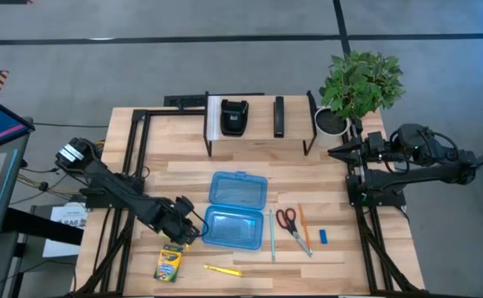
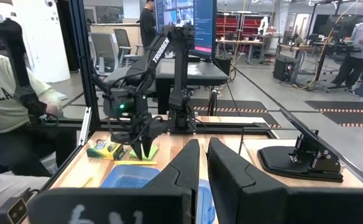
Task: Pack school essentials
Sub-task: Put the yellow pen into the blue supply box
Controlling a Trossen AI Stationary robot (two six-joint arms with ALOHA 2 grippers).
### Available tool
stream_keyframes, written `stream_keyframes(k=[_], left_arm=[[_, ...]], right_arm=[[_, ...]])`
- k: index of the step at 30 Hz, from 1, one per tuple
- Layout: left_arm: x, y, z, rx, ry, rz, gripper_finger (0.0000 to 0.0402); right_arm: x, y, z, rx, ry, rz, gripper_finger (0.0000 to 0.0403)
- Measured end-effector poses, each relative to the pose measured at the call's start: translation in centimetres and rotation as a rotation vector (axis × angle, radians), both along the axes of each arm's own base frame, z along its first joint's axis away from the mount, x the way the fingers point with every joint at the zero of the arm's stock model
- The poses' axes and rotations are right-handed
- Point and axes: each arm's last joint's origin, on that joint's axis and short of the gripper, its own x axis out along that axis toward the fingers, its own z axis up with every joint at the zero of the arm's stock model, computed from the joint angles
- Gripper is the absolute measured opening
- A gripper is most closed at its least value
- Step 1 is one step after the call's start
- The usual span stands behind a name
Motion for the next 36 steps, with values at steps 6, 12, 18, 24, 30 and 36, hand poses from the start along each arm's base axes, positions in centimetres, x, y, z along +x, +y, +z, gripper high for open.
stream_keyframes(k=[6,12,18,24,30,36], left_arm=[[0.4,-0.5,-0.7,-0.021,0.066,0.003,0.0098],[0.7,-0.7,-1.7,-0.036,0.098,0.017,0.0098],[1.0,-0.9,-2.3,-0.050,0.115,0.019,0.0098],[1.1,-0.9,-2.5,-0.063,0.117,0.071,0.0083],[1.3,-0.6,-2.5,-0.076,0.116,0.098,0.0019],[1.5,-0.3,-2.6,-0.062,0.117,0.076,0.0010]], right_arm=[[0.0,0.0,0.0,0.000,0.000,0.000,0.0056],[0.0,0.0,0.0,0.000,0.001,0.000,0.0056],[0.0,0.0,0.0,0.000,0.000,0.000,0.0056],[0.0,0.0,0.0,0.000,0.001,0.000,0.0056],[0.0,0.0,0.0,0.000,0.001,0.000,0.0056],[0.0,0.0,0.0,0.000,0.000,0.000,0.0056]])
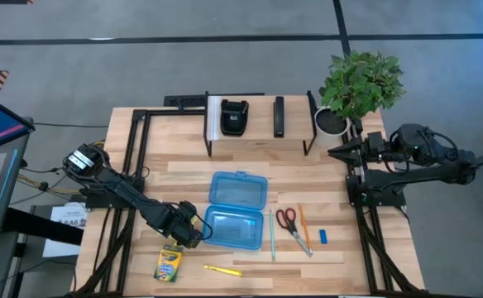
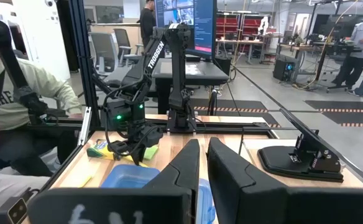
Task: Pack school essentials
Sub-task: Put the yellow pen into the blue supply box
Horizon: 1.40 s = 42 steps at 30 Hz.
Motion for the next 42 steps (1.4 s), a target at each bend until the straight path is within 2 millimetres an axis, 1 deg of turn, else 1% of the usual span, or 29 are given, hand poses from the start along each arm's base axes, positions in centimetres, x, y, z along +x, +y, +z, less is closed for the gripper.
stream_keyframes(k=[5,7,19,24,27,30,34,38,42], left_arm=[[-0.1,0.1,0.6,-0.003,-0.026,-0.022,0.0003],[-0.2,0.4,0.9,0.035,-0.053,-0.013,0.0002],[-0.7,1.0,4.5,0.039,-0.216,-0.041,0.0000],[0.1,1.1,7.4,0.091,-0.325,-0.190,0.0000],[1.3,1.0,9.2,0.146,-0.378,-0.303,0.0000],[2.9,0.9,10.1,0.205,-0.404,-0.447,0.0000],[5.3,0.7,10.0,0.238,-0.392,-0.633,0.0000],[7.4,0.4,8.3,0.243,-0.324,-0.773,0.0000],[9.3,0.4,6.6,0.224,-0.266,-0.855,0.0000]], right_arm=[[0.0,0.0,0.0,0.000,0.000,0.000,0.0056],[0.0,0.0,0.0,0.001,0.000,0.000,0.0056],[0.0,0.0,0.0,0.025,0.000,0.000,0.0056],[0.0,0.0,0.0,0.025,0.000,0.000,0.0056],[0.0,0.0,0.0,0.026,0.000,0.000,0.0056],[0.0,0.0,0.0,0.026,0.001,0.000,0.0056],[0.0,0.0,0.0,0.026,0.000,0.000,0.0056],[0.0,0.0,0.0,0.026,0.000,0.000,0.0056],[0.0,0.0,0.0,0.026,0.001,0.000,0.0056]])
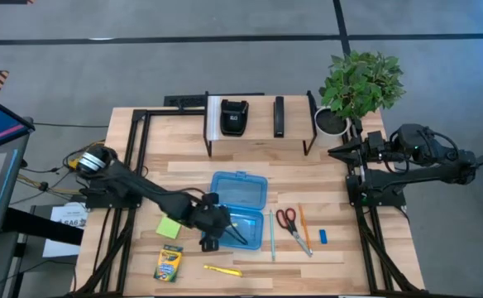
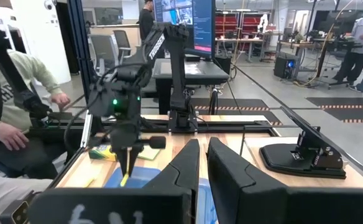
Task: Pack school essentials
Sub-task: Put the yellow pen into the blue supply box, then put the orange pencil into the blue supply box
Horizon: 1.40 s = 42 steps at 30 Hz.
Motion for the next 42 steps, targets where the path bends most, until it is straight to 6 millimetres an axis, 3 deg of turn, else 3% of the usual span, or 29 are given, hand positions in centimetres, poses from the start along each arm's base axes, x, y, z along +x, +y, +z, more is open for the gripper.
stream_keyframes(k=[6,12,22,27,34,42], left_arm=[[1.7,0.3,-1.5,0.026,0.047,-0.046,0.0000],[2.0,0.6,-1.5,0.011,0.048,-0.064,0.0008],[2.2,0.7,-1.3,0.074,0.020,-0.078,0.0123],[2.5,0.6,-0.8,0.080,0.004,-0.083,0.0153],[1.7,-0.3,2.5,0.095,-0.127,-0.113,0.0150],[-1.2,-2.4,6.1,0.122,-0.335,-0.161,0.0138]], right_arm=[[0.0,0.0,0.0,0.000,-0.001,0.000,0.0056],[0.0,0.0,0.0,0.000,0.000,0.000,0.0056],[0.0,0.0,0.0,0.000,-0.001,0.000,0.0056],[0.0,0.0,0.0,0.000,-0.001,0.000,0.0056],[0.0,0.0,0.0,0.000,-0.001,-0.003,0.0056],[0.0,-0.1,0.0,-0.001,-0.001,-0.031,0.0056]])
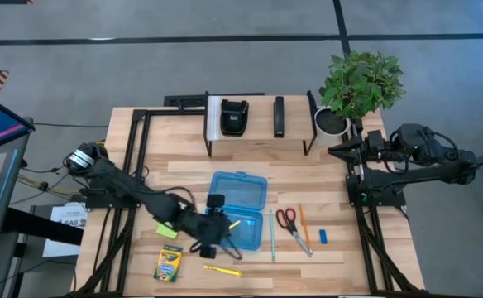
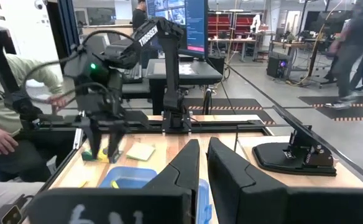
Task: Pack school essentials
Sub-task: Put the orange pencil into the blue supply box
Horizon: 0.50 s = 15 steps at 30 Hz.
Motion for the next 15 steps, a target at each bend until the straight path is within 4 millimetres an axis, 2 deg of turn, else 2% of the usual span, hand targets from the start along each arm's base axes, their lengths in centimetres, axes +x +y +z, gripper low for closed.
stream_keyframes(k=[5,15], left_arm=[[-2.3,-0.1,0.1,-0.036,-0.109,-0.013,0.0137],[-6.4,0.9,0.2,-0.143,-0.330,-0.024,0.0138]], right_arm=[[0.0,0.0,0.0,0.000,0.000,0.000,0.0056],[0.0,0.0,0.0,0.000,0.000,-0.003,0.0056]])
